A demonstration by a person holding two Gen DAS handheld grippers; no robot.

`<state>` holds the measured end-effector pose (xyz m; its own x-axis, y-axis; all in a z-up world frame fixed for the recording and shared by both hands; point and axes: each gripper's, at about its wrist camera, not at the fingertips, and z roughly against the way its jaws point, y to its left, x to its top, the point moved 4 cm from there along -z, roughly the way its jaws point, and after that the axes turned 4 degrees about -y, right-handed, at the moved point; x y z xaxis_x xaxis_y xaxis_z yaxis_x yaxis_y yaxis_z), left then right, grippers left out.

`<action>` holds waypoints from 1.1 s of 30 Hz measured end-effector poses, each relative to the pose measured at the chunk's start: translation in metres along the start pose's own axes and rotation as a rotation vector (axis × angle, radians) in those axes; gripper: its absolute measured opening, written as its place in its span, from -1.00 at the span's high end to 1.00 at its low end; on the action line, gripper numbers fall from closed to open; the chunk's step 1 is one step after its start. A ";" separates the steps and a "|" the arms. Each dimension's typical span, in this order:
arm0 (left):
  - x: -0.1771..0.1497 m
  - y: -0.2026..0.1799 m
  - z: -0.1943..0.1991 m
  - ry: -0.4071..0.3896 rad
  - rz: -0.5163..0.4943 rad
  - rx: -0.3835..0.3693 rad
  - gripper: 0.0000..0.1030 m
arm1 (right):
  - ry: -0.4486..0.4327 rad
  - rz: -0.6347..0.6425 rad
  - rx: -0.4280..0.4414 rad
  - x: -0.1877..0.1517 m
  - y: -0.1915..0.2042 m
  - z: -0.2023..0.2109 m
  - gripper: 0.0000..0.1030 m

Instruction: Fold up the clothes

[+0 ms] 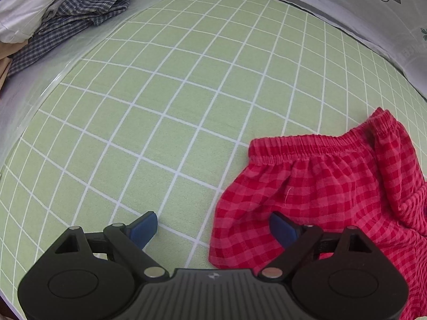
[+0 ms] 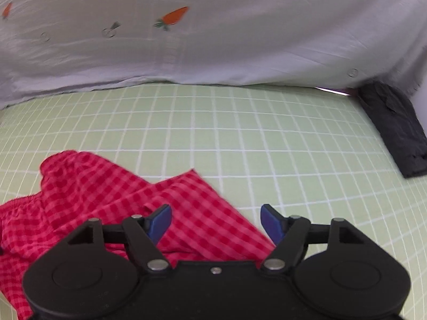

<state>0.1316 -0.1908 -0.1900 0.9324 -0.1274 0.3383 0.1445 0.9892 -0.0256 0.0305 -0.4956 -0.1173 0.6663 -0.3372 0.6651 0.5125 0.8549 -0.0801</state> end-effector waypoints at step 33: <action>-0.008 -0.009 0.003 0.009 -0.053 0.016 -0.76 | -0.095 0.014 -0.089 0.013 -0.062 -0.023 -0.56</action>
<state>0.1218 -0.1983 -0.1902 0.9265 -0.1801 0.3304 0.1883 0.9821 0.0074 0.0194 -0.5623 -0.1207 0.6216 -0.2835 0.7303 0.5529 0.8191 -0.1526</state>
